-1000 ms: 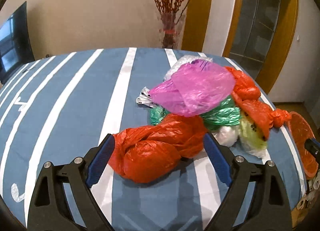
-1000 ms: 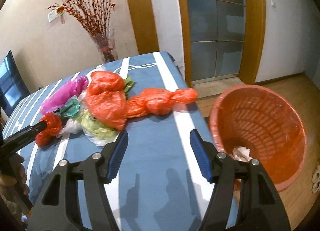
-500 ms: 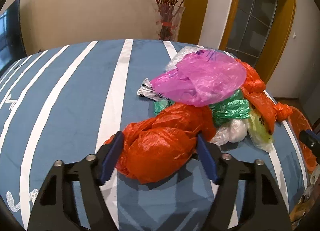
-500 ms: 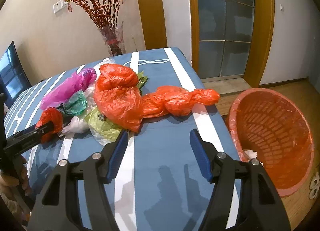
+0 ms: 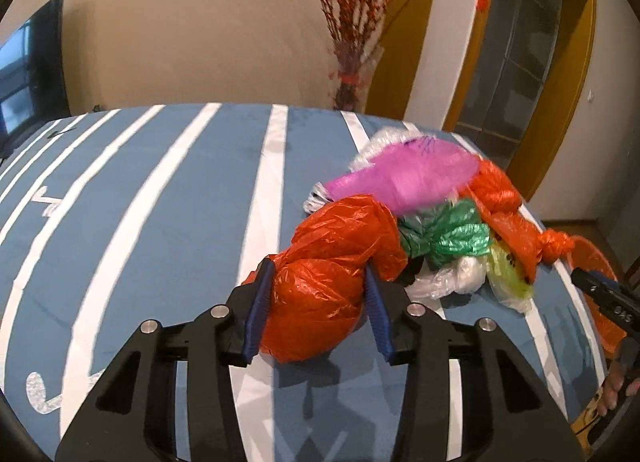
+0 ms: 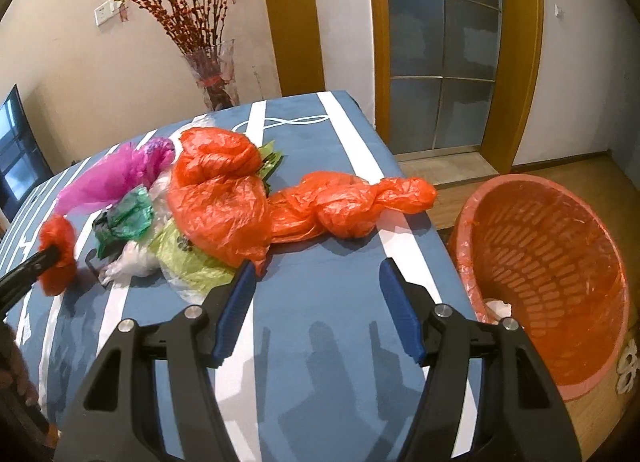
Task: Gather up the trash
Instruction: 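Grasp a red bag with the left tool while the right tool grasps another red bag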
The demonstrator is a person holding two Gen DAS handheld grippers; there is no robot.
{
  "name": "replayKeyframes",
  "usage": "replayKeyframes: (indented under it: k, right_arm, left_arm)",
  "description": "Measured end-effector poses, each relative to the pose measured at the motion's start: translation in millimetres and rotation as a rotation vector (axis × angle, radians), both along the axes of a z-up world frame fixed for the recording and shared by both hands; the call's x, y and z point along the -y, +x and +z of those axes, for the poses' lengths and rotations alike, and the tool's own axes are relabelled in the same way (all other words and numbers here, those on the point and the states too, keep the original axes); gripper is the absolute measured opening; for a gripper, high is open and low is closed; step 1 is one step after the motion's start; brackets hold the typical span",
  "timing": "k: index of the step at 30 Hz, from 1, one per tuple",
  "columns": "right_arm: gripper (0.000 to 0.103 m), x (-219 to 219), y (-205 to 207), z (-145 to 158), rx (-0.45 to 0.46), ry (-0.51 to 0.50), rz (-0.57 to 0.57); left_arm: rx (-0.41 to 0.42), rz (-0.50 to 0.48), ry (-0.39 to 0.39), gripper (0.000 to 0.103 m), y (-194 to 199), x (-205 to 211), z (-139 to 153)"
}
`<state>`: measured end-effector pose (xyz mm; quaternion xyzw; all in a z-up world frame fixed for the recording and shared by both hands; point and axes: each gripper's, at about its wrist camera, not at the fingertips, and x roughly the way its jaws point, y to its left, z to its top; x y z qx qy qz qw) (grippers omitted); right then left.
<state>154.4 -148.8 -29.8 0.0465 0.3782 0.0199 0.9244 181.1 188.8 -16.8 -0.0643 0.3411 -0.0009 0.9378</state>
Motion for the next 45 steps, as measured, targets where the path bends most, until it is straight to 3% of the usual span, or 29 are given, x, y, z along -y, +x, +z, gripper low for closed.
replayKeyframes:
  k: [12, 26, 34, 35, 37, 40, 45]
  right_arm:
    - [0.063, -32, 19, 8, 0.023, 0.007, 0.067]
    - [0.058, -66, 84, 14, 0.016, 0.091, 0.091]
    - [0.067, -80, 116, -6, -0.067, 0.080, 0.109]
    - [0.067, -82, 115, -9, -0.071, 0.075, 0.118]
    - [0.048, -86, 114, -12, -0.076, 0.066, 0.147]
    - [0.037, -84, 108, -9, -0.061, 0.075, 0.160]
    - [0.035, -73, 90, 10, -0.005, 0.100, 0.154]
  left_arm:
    - [0.022, 0.086, -0.044, 0.038, -2, -32, 8]
    - [0.047, 0.136, -0.056, 0.038, 21, -47, 17]
    - [0.046, 0.119, -0.066, 0.038, 33, -40, 16]
    - [0.045, 0.115, -0.067, 0.038, 34, -38, 16]
    - [0.045, 0.111, -0.067, 0.038, 35, -36, 16]
    - [0.049, 0.105, -0.069, 0.038, 34, -33, 18]
    - [0.058, 0.094, -0.075, 0.038, 31, -28, 24]
